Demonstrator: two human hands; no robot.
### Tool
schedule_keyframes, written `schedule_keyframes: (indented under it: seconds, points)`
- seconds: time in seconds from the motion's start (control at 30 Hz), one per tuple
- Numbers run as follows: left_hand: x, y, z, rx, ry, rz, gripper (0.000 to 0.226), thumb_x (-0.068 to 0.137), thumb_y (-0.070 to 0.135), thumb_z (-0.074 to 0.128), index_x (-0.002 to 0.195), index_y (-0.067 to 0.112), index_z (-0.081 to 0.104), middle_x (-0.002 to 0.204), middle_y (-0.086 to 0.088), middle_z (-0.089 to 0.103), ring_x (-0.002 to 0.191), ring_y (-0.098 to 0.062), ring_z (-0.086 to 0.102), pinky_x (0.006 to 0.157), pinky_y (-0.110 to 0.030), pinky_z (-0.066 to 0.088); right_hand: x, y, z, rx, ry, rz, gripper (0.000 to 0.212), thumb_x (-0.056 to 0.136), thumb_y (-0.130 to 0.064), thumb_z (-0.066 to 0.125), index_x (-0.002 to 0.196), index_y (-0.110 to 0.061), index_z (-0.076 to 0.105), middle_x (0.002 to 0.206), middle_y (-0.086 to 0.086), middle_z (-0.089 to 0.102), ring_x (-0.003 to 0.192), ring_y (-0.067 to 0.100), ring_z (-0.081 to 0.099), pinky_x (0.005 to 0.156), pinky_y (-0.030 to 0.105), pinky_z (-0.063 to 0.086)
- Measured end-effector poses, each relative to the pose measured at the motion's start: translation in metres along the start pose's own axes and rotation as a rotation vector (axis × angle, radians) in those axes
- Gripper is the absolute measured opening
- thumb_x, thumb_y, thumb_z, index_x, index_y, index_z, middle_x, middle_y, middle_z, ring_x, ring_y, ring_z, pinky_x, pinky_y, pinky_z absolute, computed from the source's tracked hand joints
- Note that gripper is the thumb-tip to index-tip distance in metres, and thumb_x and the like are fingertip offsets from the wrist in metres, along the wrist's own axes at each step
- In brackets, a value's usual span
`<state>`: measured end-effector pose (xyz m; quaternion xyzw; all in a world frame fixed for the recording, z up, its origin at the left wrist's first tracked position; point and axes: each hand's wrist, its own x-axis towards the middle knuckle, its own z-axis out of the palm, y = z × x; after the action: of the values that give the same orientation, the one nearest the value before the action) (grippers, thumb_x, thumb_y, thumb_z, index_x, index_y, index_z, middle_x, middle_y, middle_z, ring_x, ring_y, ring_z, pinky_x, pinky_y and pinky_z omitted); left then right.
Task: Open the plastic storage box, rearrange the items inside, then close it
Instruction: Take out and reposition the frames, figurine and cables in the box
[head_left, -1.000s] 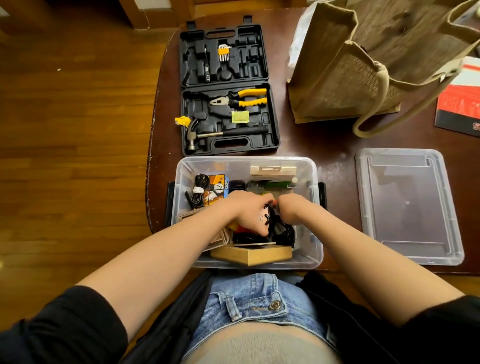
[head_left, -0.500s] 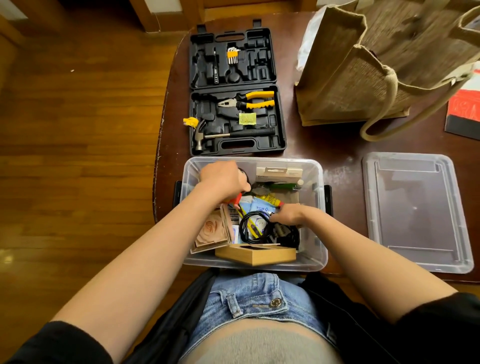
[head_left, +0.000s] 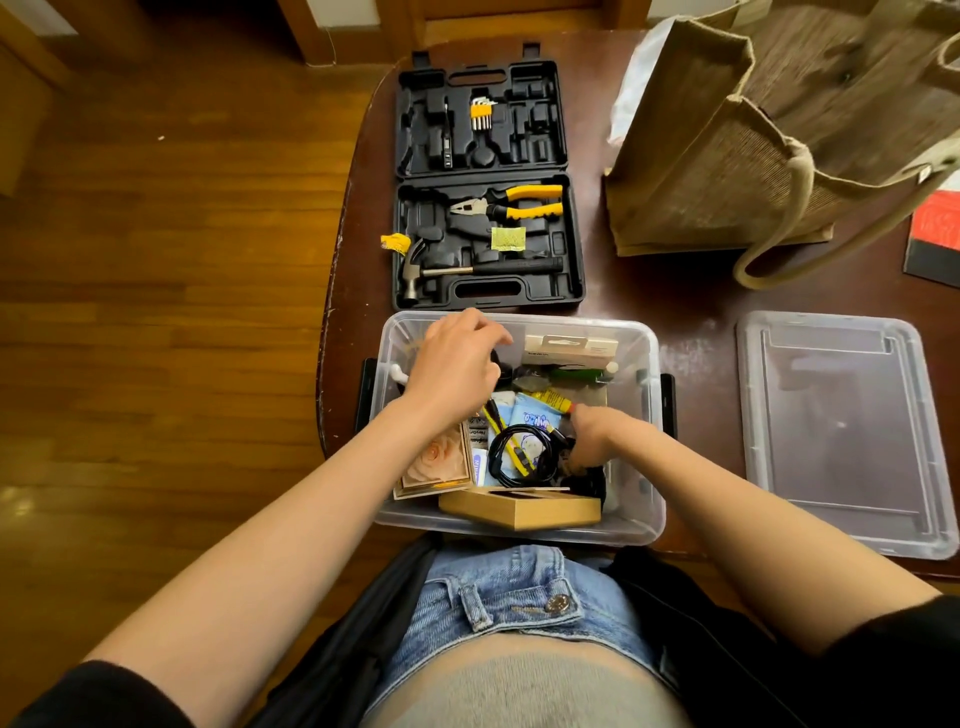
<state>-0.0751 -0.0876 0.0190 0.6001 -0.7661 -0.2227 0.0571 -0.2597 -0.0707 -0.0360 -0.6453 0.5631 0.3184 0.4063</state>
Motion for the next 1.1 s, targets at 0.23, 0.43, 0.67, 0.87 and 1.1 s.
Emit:
schedule_keyframes:
  seconds: [0.23,0.43,0.67,0.87,1.1]
  points:
    - [0.000,0.023,0.006,-0.216,-0.109,0.138,0.025,0.094,0.014,0.051,0.114,0.020,0.064,0.114,0.001,0.057,0.110,-0.015,0.051,0.086,-0.022,0.036,-0.009,0.000,-0.007,-0.138,0.103,-0.020,0.027,0.081,-0.042,0.057,0.086,-0.015,0.057,0.089,0.003,0.062,0.076,0.020,0.055,0.063,0.027,0.042]
    - [0.003,0.023,0.005,-0.378,-0.140,0.057,0.029,0.096,0.009,0.043,0.113,0.018,0.066,0.117,-0.002,0.060,0.109,-0.015,0.055,0.096,-0.029,0.041,-0.022,0.008,-0.014,0.132,0.315,-0.090,0.050,0.078,-0.039,0.062,0.119,-0.014,0.049,0.098,0.002,0.058,0.090,0.022,0.054,0.071,0.028,0.039]
    - [0.014,0.021,0.011,-0.464,-0.274,0.007,0.029,0.100,0.017,0.038,0.115,0.019,0.063,0.116,0.000,0.064,0.109,-0.015,0.056,0.096,-0.033,0.043,-0.036,-0.006,-0.024,0.301,0.450,-0.221,0.041,0.070,-0.036,0.069,0.106,-0.022,0.056,0.083,-0.005,0.058,0.078,0.018,0.055,0.057,0.027,0.037]
    - [0.025,0.025,0.017,-0.644,-0.481,-0.131,0.036,0.102,0.024,0.036,0.117,0.007,0.064,0.125,-0.006,0.059,0.116,-0.015,0.051,0.098,-0.023,0.034,-0.036,-0.047,-0.006,0.633,0.453,-0.425,0.058,0.069,-0.014,0.072,0.122,-0.006,0.052,0.107,0.001,0.058,0.097,0.014,0.056,0.080,0.025,0.047]
    - [0.024,0.023,0.020,-0.352,-0.780,-0.107,0.057,0.097,0.057,0.032,0.118,0.015,0.064,0.121,-0.006,0.062,0.111,-0.022,0.056,0.103,-0.039,0.038,-0.037,-0.039,0.010,1.072,0.071,-0.450,0.047,0.080,-0.014,0.068,0.124,-0.011,0.053,0.117,0.005,0.061,0.113,0.017,0.056,0.098,0.029,0.046]
